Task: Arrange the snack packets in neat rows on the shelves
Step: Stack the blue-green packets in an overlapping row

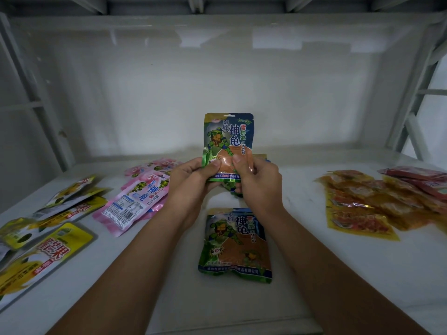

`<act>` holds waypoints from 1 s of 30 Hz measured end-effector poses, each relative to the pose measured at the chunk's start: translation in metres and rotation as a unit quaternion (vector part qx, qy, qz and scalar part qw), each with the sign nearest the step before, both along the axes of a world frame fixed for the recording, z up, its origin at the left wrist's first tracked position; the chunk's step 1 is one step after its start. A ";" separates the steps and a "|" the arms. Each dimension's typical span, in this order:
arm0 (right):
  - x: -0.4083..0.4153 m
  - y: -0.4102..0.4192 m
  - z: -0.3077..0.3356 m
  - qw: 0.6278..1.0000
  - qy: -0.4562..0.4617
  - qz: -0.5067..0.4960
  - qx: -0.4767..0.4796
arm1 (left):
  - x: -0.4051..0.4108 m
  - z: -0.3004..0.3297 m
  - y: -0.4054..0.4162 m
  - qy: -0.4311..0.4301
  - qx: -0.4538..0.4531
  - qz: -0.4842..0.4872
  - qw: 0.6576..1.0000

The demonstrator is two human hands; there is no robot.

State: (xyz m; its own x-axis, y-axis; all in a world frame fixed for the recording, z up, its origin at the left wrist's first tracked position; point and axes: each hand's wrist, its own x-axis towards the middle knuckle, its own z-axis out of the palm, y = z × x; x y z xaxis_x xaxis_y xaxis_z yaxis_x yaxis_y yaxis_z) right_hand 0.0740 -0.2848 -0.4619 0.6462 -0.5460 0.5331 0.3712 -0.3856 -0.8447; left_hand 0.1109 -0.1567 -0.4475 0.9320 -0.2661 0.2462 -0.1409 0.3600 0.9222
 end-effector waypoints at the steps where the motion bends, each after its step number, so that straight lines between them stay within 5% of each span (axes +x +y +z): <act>1: 0.001 0.000 0.000 1.000 0.001 -0.004 -0.014 | -0.001 0.001 0.000 0.012 -0.011 -0.005 1.000; 6: 0.003 -0.001 -0.002 0.998 -0.011 -0.006 -0.063 | -0.005 0.003 0.000 0.035 -0.033 -0.022 0.999; 15: 0.004 -0.001 -0.003 1.000 -0.006 0.021 0.008 | -0.005 -0.001 0.000 -0.014 -0.009 -0.038 0.999; 27: 0.002 -0.002 0.000 1.000 0.025 0.017 0.000 | -0.001 -0.002 0.003 -0.002 -0.003 0.005 1.000; 30: -0.001 -0.003 0.002 1.000 0.010 0.017 0.009 | 0.001 -0.003 0.000 -0.035 0.072 0.087 0.993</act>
State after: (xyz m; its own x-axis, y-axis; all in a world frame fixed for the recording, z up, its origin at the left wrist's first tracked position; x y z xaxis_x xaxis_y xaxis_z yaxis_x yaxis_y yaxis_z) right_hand 0.0726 -0.2877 -0.4601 0.6758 -0.5324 0.5098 0.3667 -0.3571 -0.8591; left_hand 0.1116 -0.1566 -0.4509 0.9486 -0.1397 0.2838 -0.2558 0.1892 0.9480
